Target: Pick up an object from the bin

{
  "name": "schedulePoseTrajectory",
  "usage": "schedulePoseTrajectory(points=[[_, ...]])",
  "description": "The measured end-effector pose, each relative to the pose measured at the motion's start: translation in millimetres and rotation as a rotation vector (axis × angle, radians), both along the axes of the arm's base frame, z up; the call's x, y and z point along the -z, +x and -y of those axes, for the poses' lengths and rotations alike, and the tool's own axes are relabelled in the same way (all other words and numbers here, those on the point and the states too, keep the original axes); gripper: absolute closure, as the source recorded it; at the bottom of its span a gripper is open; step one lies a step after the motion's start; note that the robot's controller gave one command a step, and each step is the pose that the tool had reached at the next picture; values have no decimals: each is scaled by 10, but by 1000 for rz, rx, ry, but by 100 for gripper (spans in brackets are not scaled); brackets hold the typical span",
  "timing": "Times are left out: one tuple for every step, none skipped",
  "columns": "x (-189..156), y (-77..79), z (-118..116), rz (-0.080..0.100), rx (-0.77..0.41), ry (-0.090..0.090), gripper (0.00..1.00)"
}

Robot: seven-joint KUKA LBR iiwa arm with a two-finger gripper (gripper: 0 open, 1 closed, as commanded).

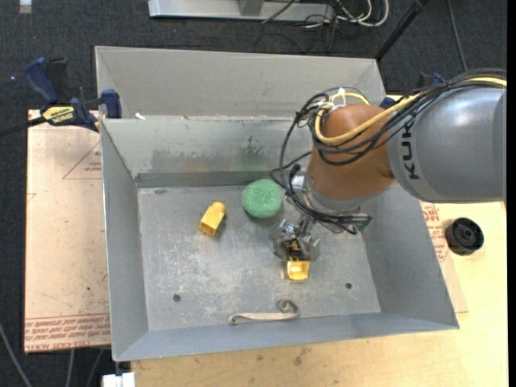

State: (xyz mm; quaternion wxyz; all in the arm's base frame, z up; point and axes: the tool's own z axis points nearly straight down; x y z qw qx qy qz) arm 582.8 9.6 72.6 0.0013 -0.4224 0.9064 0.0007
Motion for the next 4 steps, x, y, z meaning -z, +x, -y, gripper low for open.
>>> schedulePoseTrajectory(points=[[0, 0, 2, 1, 1, 0, 100], [-22, -4, 1, 1, 2, 1, 100], [-118, -20, -2, -5, 2, 0, 100], [-289, -10, -3, -2, 3, 0, 100]])
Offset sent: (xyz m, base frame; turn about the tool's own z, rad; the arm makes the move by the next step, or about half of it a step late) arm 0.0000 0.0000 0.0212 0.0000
